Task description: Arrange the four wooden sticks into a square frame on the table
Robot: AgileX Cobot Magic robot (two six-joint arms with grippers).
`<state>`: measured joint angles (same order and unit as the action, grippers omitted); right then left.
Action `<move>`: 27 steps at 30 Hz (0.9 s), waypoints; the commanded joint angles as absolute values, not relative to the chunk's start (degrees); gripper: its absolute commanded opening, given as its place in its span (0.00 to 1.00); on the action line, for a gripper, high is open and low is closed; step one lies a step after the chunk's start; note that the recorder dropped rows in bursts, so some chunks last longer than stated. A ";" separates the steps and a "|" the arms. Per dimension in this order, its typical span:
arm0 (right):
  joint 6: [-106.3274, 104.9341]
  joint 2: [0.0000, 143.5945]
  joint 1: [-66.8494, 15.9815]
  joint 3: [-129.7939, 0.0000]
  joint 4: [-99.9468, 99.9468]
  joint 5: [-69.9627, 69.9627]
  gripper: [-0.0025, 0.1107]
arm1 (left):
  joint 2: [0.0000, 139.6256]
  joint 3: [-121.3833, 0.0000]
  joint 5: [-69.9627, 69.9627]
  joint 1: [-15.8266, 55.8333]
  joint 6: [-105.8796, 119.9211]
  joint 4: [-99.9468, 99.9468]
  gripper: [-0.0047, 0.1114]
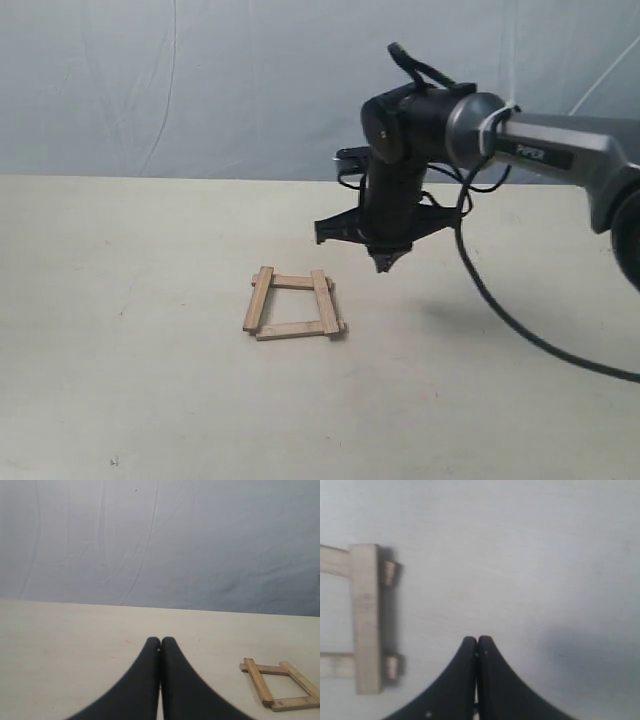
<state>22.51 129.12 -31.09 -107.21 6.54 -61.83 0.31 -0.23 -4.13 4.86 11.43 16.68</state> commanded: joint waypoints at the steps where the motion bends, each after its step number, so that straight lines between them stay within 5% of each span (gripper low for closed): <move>1: 15.38 124.39 -25.66 -99.67 4.05 -61.75 0.01 | 0.00 0.00 -3.91 5.29 11.19 17.04 0.04; 11: 4.92 88.11 0.60 -46.63 0.50 -22.96 0.01 | 0.00 0.00 -3.91 6.29 11.19 16.93 0.04; 24: 4.20 53.65 0.00 -4.84 0.64 23.44 0.01 | 0.00 0.00 -4.42 6.30 11.19 16.84 0.04; 27: 4.56 43.07 0.00 0.00 -5.76 25.51 0.01 | 0.00 0.00 -4.42 6.30 11.19 16.84 0.04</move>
